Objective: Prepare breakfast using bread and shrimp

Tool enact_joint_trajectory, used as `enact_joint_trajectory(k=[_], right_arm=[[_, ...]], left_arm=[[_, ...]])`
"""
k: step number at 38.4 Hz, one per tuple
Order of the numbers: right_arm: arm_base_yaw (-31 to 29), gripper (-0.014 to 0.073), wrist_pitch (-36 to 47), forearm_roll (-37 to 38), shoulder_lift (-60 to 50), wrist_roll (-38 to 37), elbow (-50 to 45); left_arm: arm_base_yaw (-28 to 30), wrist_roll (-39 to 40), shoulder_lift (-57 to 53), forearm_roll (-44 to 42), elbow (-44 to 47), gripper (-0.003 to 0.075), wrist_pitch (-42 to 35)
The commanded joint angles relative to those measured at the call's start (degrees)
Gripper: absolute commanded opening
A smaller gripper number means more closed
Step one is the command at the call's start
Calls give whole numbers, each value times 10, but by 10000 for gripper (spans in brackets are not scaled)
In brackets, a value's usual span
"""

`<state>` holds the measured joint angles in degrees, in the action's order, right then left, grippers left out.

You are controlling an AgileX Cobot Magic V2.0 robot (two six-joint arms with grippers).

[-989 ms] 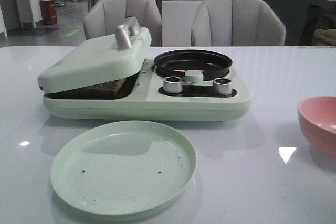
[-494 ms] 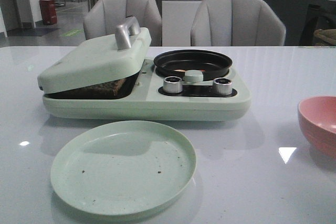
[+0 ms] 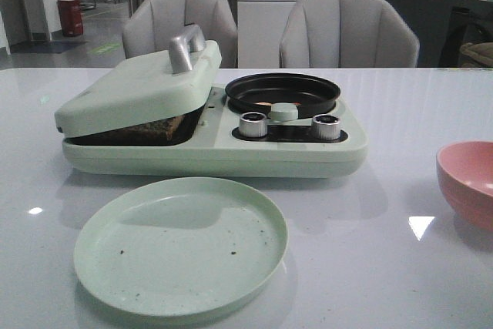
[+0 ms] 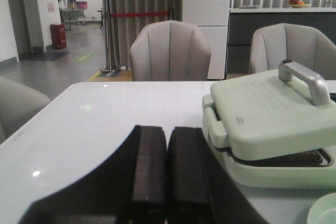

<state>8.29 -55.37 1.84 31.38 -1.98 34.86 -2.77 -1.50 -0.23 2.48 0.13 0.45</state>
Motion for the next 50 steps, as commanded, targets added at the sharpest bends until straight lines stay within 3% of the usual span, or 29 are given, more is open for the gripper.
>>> enact_joint_trajectory(k=[1, 33, 37, 45, 50], right_arm=[[1, 18, 35, 1, 1, 5, 13], [-7, 18, 43, 9, -14, 7, 9], [-46, 18, 145, 19, -71, 8, -38], [-120, 18, 434, 18, -230, 8, -228], [-125, 18, 515, 18, -311, 8, -315]], left_arm=[[0, 4, -12, 6, 4, 101, -59], [0, 4, -12, 6, 4, 101, -59], [0, 4, -12, 6, 4, 101, -59], [0, 4, -12, 6, 4, 101, -59], [0, 4, -12, 6, 4, 101, -59]])
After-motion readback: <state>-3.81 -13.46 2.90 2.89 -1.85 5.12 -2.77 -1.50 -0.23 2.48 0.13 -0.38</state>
